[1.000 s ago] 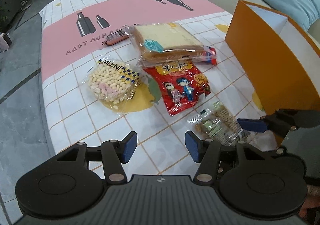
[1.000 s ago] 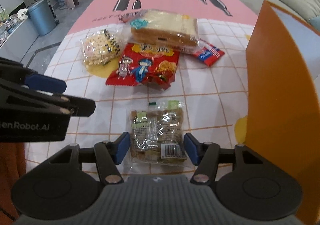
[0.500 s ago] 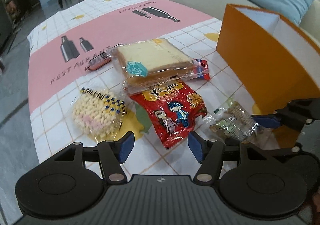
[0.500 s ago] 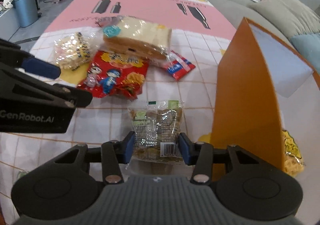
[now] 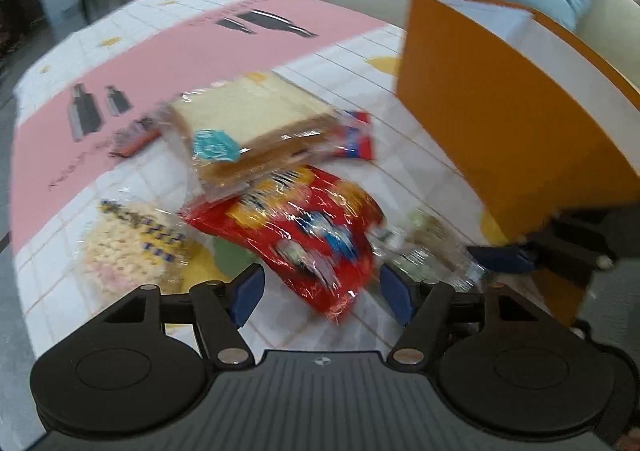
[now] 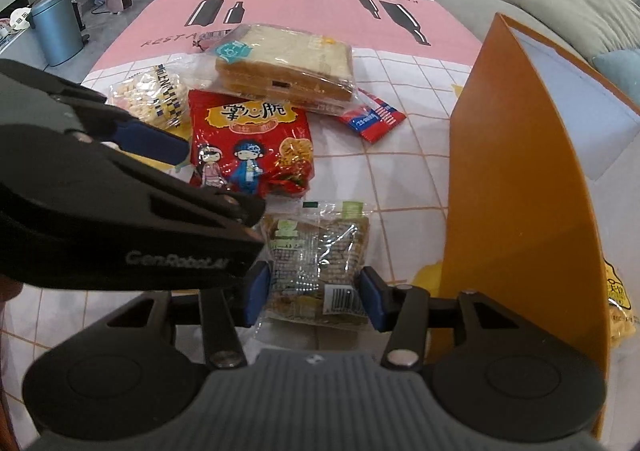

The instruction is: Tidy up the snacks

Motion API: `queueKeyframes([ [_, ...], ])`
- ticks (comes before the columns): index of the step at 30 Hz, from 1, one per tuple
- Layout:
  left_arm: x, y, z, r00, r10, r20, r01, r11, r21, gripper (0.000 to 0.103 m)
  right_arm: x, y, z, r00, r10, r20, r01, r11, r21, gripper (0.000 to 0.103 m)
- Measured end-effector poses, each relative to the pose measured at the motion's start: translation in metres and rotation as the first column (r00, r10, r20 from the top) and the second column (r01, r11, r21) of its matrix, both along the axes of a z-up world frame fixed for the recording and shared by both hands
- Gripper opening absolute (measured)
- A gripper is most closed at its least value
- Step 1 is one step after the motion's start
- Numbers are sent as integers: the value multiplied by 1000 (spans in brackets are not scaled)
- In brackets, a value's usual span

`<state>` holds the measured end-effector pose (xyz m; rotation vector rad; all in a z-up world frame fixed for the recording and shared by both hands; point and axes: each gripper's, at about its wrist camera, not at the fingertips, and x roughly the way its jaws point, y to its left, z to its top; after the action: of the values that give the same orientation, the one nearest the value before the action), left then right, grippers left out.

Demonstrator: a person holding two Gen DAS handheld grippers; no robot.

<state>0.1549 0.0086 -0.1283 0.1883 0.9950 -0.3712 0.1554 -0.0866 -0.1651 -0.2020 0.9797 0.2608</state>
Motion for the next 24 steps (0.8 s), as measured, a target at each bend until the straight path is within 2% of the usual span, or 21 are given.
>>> queueKeyframes([
  [9, 11, -6, 0, 995, 99, -5, -99, 995, 0, 76, -1, 0, -1, 1000, 7, 16, -7, 1000, 1, 49],
  [12, 11, -10, -3, 994, 108, 1, -108, 993, 39, 64, -2, -1, 0, 1000, 12, 20, -12, 1000, 0, 49],
  [16, 7, -5, -2, 993, 120, -19, -119, 992, 30, 54, -5, 0, -1, 999, 26, 33, -26, 1000, -7, 49],
  [24, -16, 12, 12, 990, 122, -70, -123, 992, -11, 52, -10, 1, 3, 999, 37, -6, -37, 999, -6, 47],
])
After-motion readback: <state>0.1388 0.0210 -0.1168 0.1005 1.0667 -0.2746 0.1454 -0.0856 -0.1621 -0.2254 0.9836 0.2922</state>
